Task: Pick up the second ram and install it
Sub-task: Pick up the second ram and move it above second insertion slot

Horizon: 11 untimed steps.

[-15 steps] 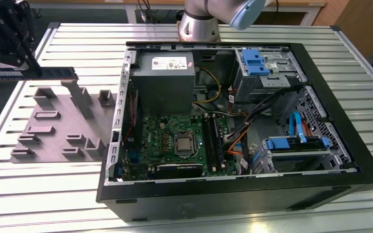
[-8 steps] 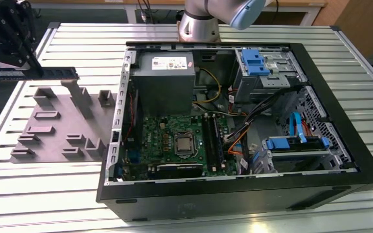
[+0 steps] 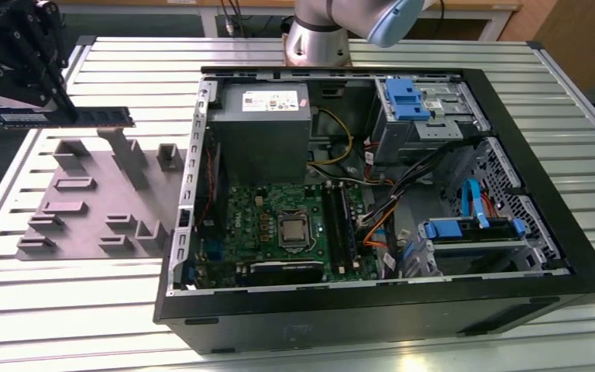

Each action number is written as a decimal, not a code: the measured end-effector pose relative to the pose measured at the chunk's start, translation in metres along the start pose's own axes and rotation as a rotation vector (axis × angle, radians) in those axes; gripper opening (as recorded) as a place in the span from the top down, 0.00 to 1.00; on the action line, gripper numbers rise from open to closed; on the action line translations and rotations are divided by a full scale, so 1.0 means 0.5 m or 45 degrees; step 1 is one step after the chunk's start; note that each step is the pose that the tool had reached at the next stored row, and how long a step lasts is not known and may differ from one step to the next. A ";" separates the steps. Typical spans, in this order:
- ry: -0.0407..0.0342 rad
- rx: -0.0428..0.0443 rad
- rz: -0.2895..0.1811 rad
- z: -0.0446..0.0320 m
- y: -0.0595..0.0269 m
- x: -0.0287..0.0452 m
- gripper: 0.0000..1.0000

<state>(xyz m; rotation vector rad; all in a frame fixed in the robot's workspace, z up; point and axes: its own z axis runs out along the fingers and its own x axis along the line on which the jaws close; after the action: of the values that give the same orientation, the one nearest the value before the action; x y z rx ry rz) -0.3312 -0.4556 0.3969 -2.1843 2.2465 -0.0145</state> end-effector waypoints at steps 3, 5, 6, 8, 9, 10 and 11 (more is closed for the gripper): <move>0.0000 0.000 0.000 0.000 -0.002 0.000 0.86; -0.0001 0.000 0.000 0.000 -0.003 0.000 0.86; -0.0001 0.000 0.000 0.000 -0.004 0.000 0.86; 0.0000 0.000 0.000 0.000 -0.005 0.000 0.86; -0.0001 0.000 0.000 0.000 -0.005 0.000 0.86; -0.0001 0.000 0.000 0.000 -0.006 0.000 0.86; 0.0000 0.000 0.000 0.000 -0.006 0.000 0.86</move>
<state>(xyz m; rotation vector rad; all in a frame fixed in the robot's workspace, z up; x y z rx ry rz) -0.3282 -0.4557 0.3968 -2.1841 2.2465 -0.0146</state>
